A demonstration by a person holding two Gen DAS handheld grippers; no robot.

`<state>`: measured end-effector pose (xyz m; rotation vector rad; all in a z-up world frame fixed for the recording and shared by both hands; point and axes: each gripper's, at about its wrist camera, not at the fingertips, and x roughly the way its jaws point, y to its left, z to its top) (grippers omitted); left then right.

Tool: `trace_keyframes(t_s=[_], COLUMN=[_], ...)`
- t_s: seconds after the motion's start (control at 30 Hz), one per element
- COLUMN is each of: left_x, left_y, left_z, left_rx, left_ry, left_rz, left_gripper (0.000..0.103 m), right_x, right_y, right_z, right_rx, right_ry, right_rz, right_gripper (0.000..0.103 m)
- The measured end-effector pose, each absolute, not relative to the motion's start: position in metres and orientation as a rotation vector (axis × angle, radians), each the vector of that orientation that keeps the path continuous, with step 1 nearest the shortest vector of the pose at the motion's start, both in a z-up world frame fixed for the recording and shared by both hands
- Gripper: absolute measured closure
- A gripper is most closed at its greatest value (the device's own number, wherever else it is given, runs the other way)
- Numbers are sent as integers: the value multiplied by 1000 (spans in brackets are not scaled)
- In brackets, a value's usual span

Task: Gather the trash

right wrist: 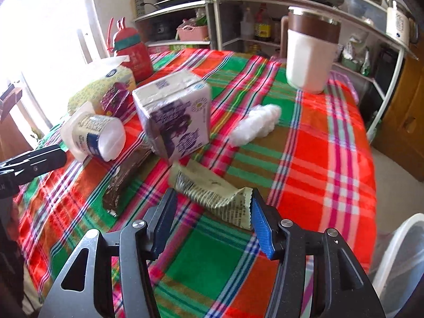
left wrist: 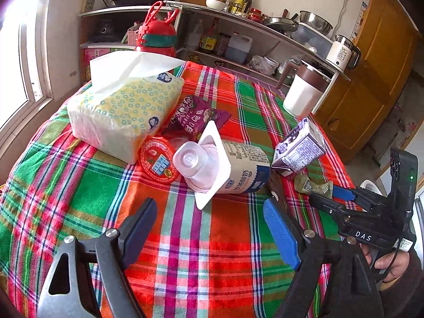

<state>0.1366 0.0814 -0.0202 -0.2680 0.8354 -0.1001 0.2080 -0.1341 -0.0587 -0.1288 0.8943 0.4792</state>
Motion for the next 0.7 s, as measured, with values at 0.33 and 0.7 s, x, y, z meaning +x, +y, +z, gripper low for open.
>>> trace_keyframes(t_s=[0.33,0.7], left_x=[135,137], left_y=[63,42], left_z=[-16,-18], left_rx=[-246,-216], left_ry=[838,862], left_rz=[-151,-178], left_gripper=[19,19], right_x=[198,207], right_y=[-125,-114], right_z=[-55,-65], right_rx=[-159,-226], right_ry=[881,885], right_rz=[533,504], right_gripper=[48,47])
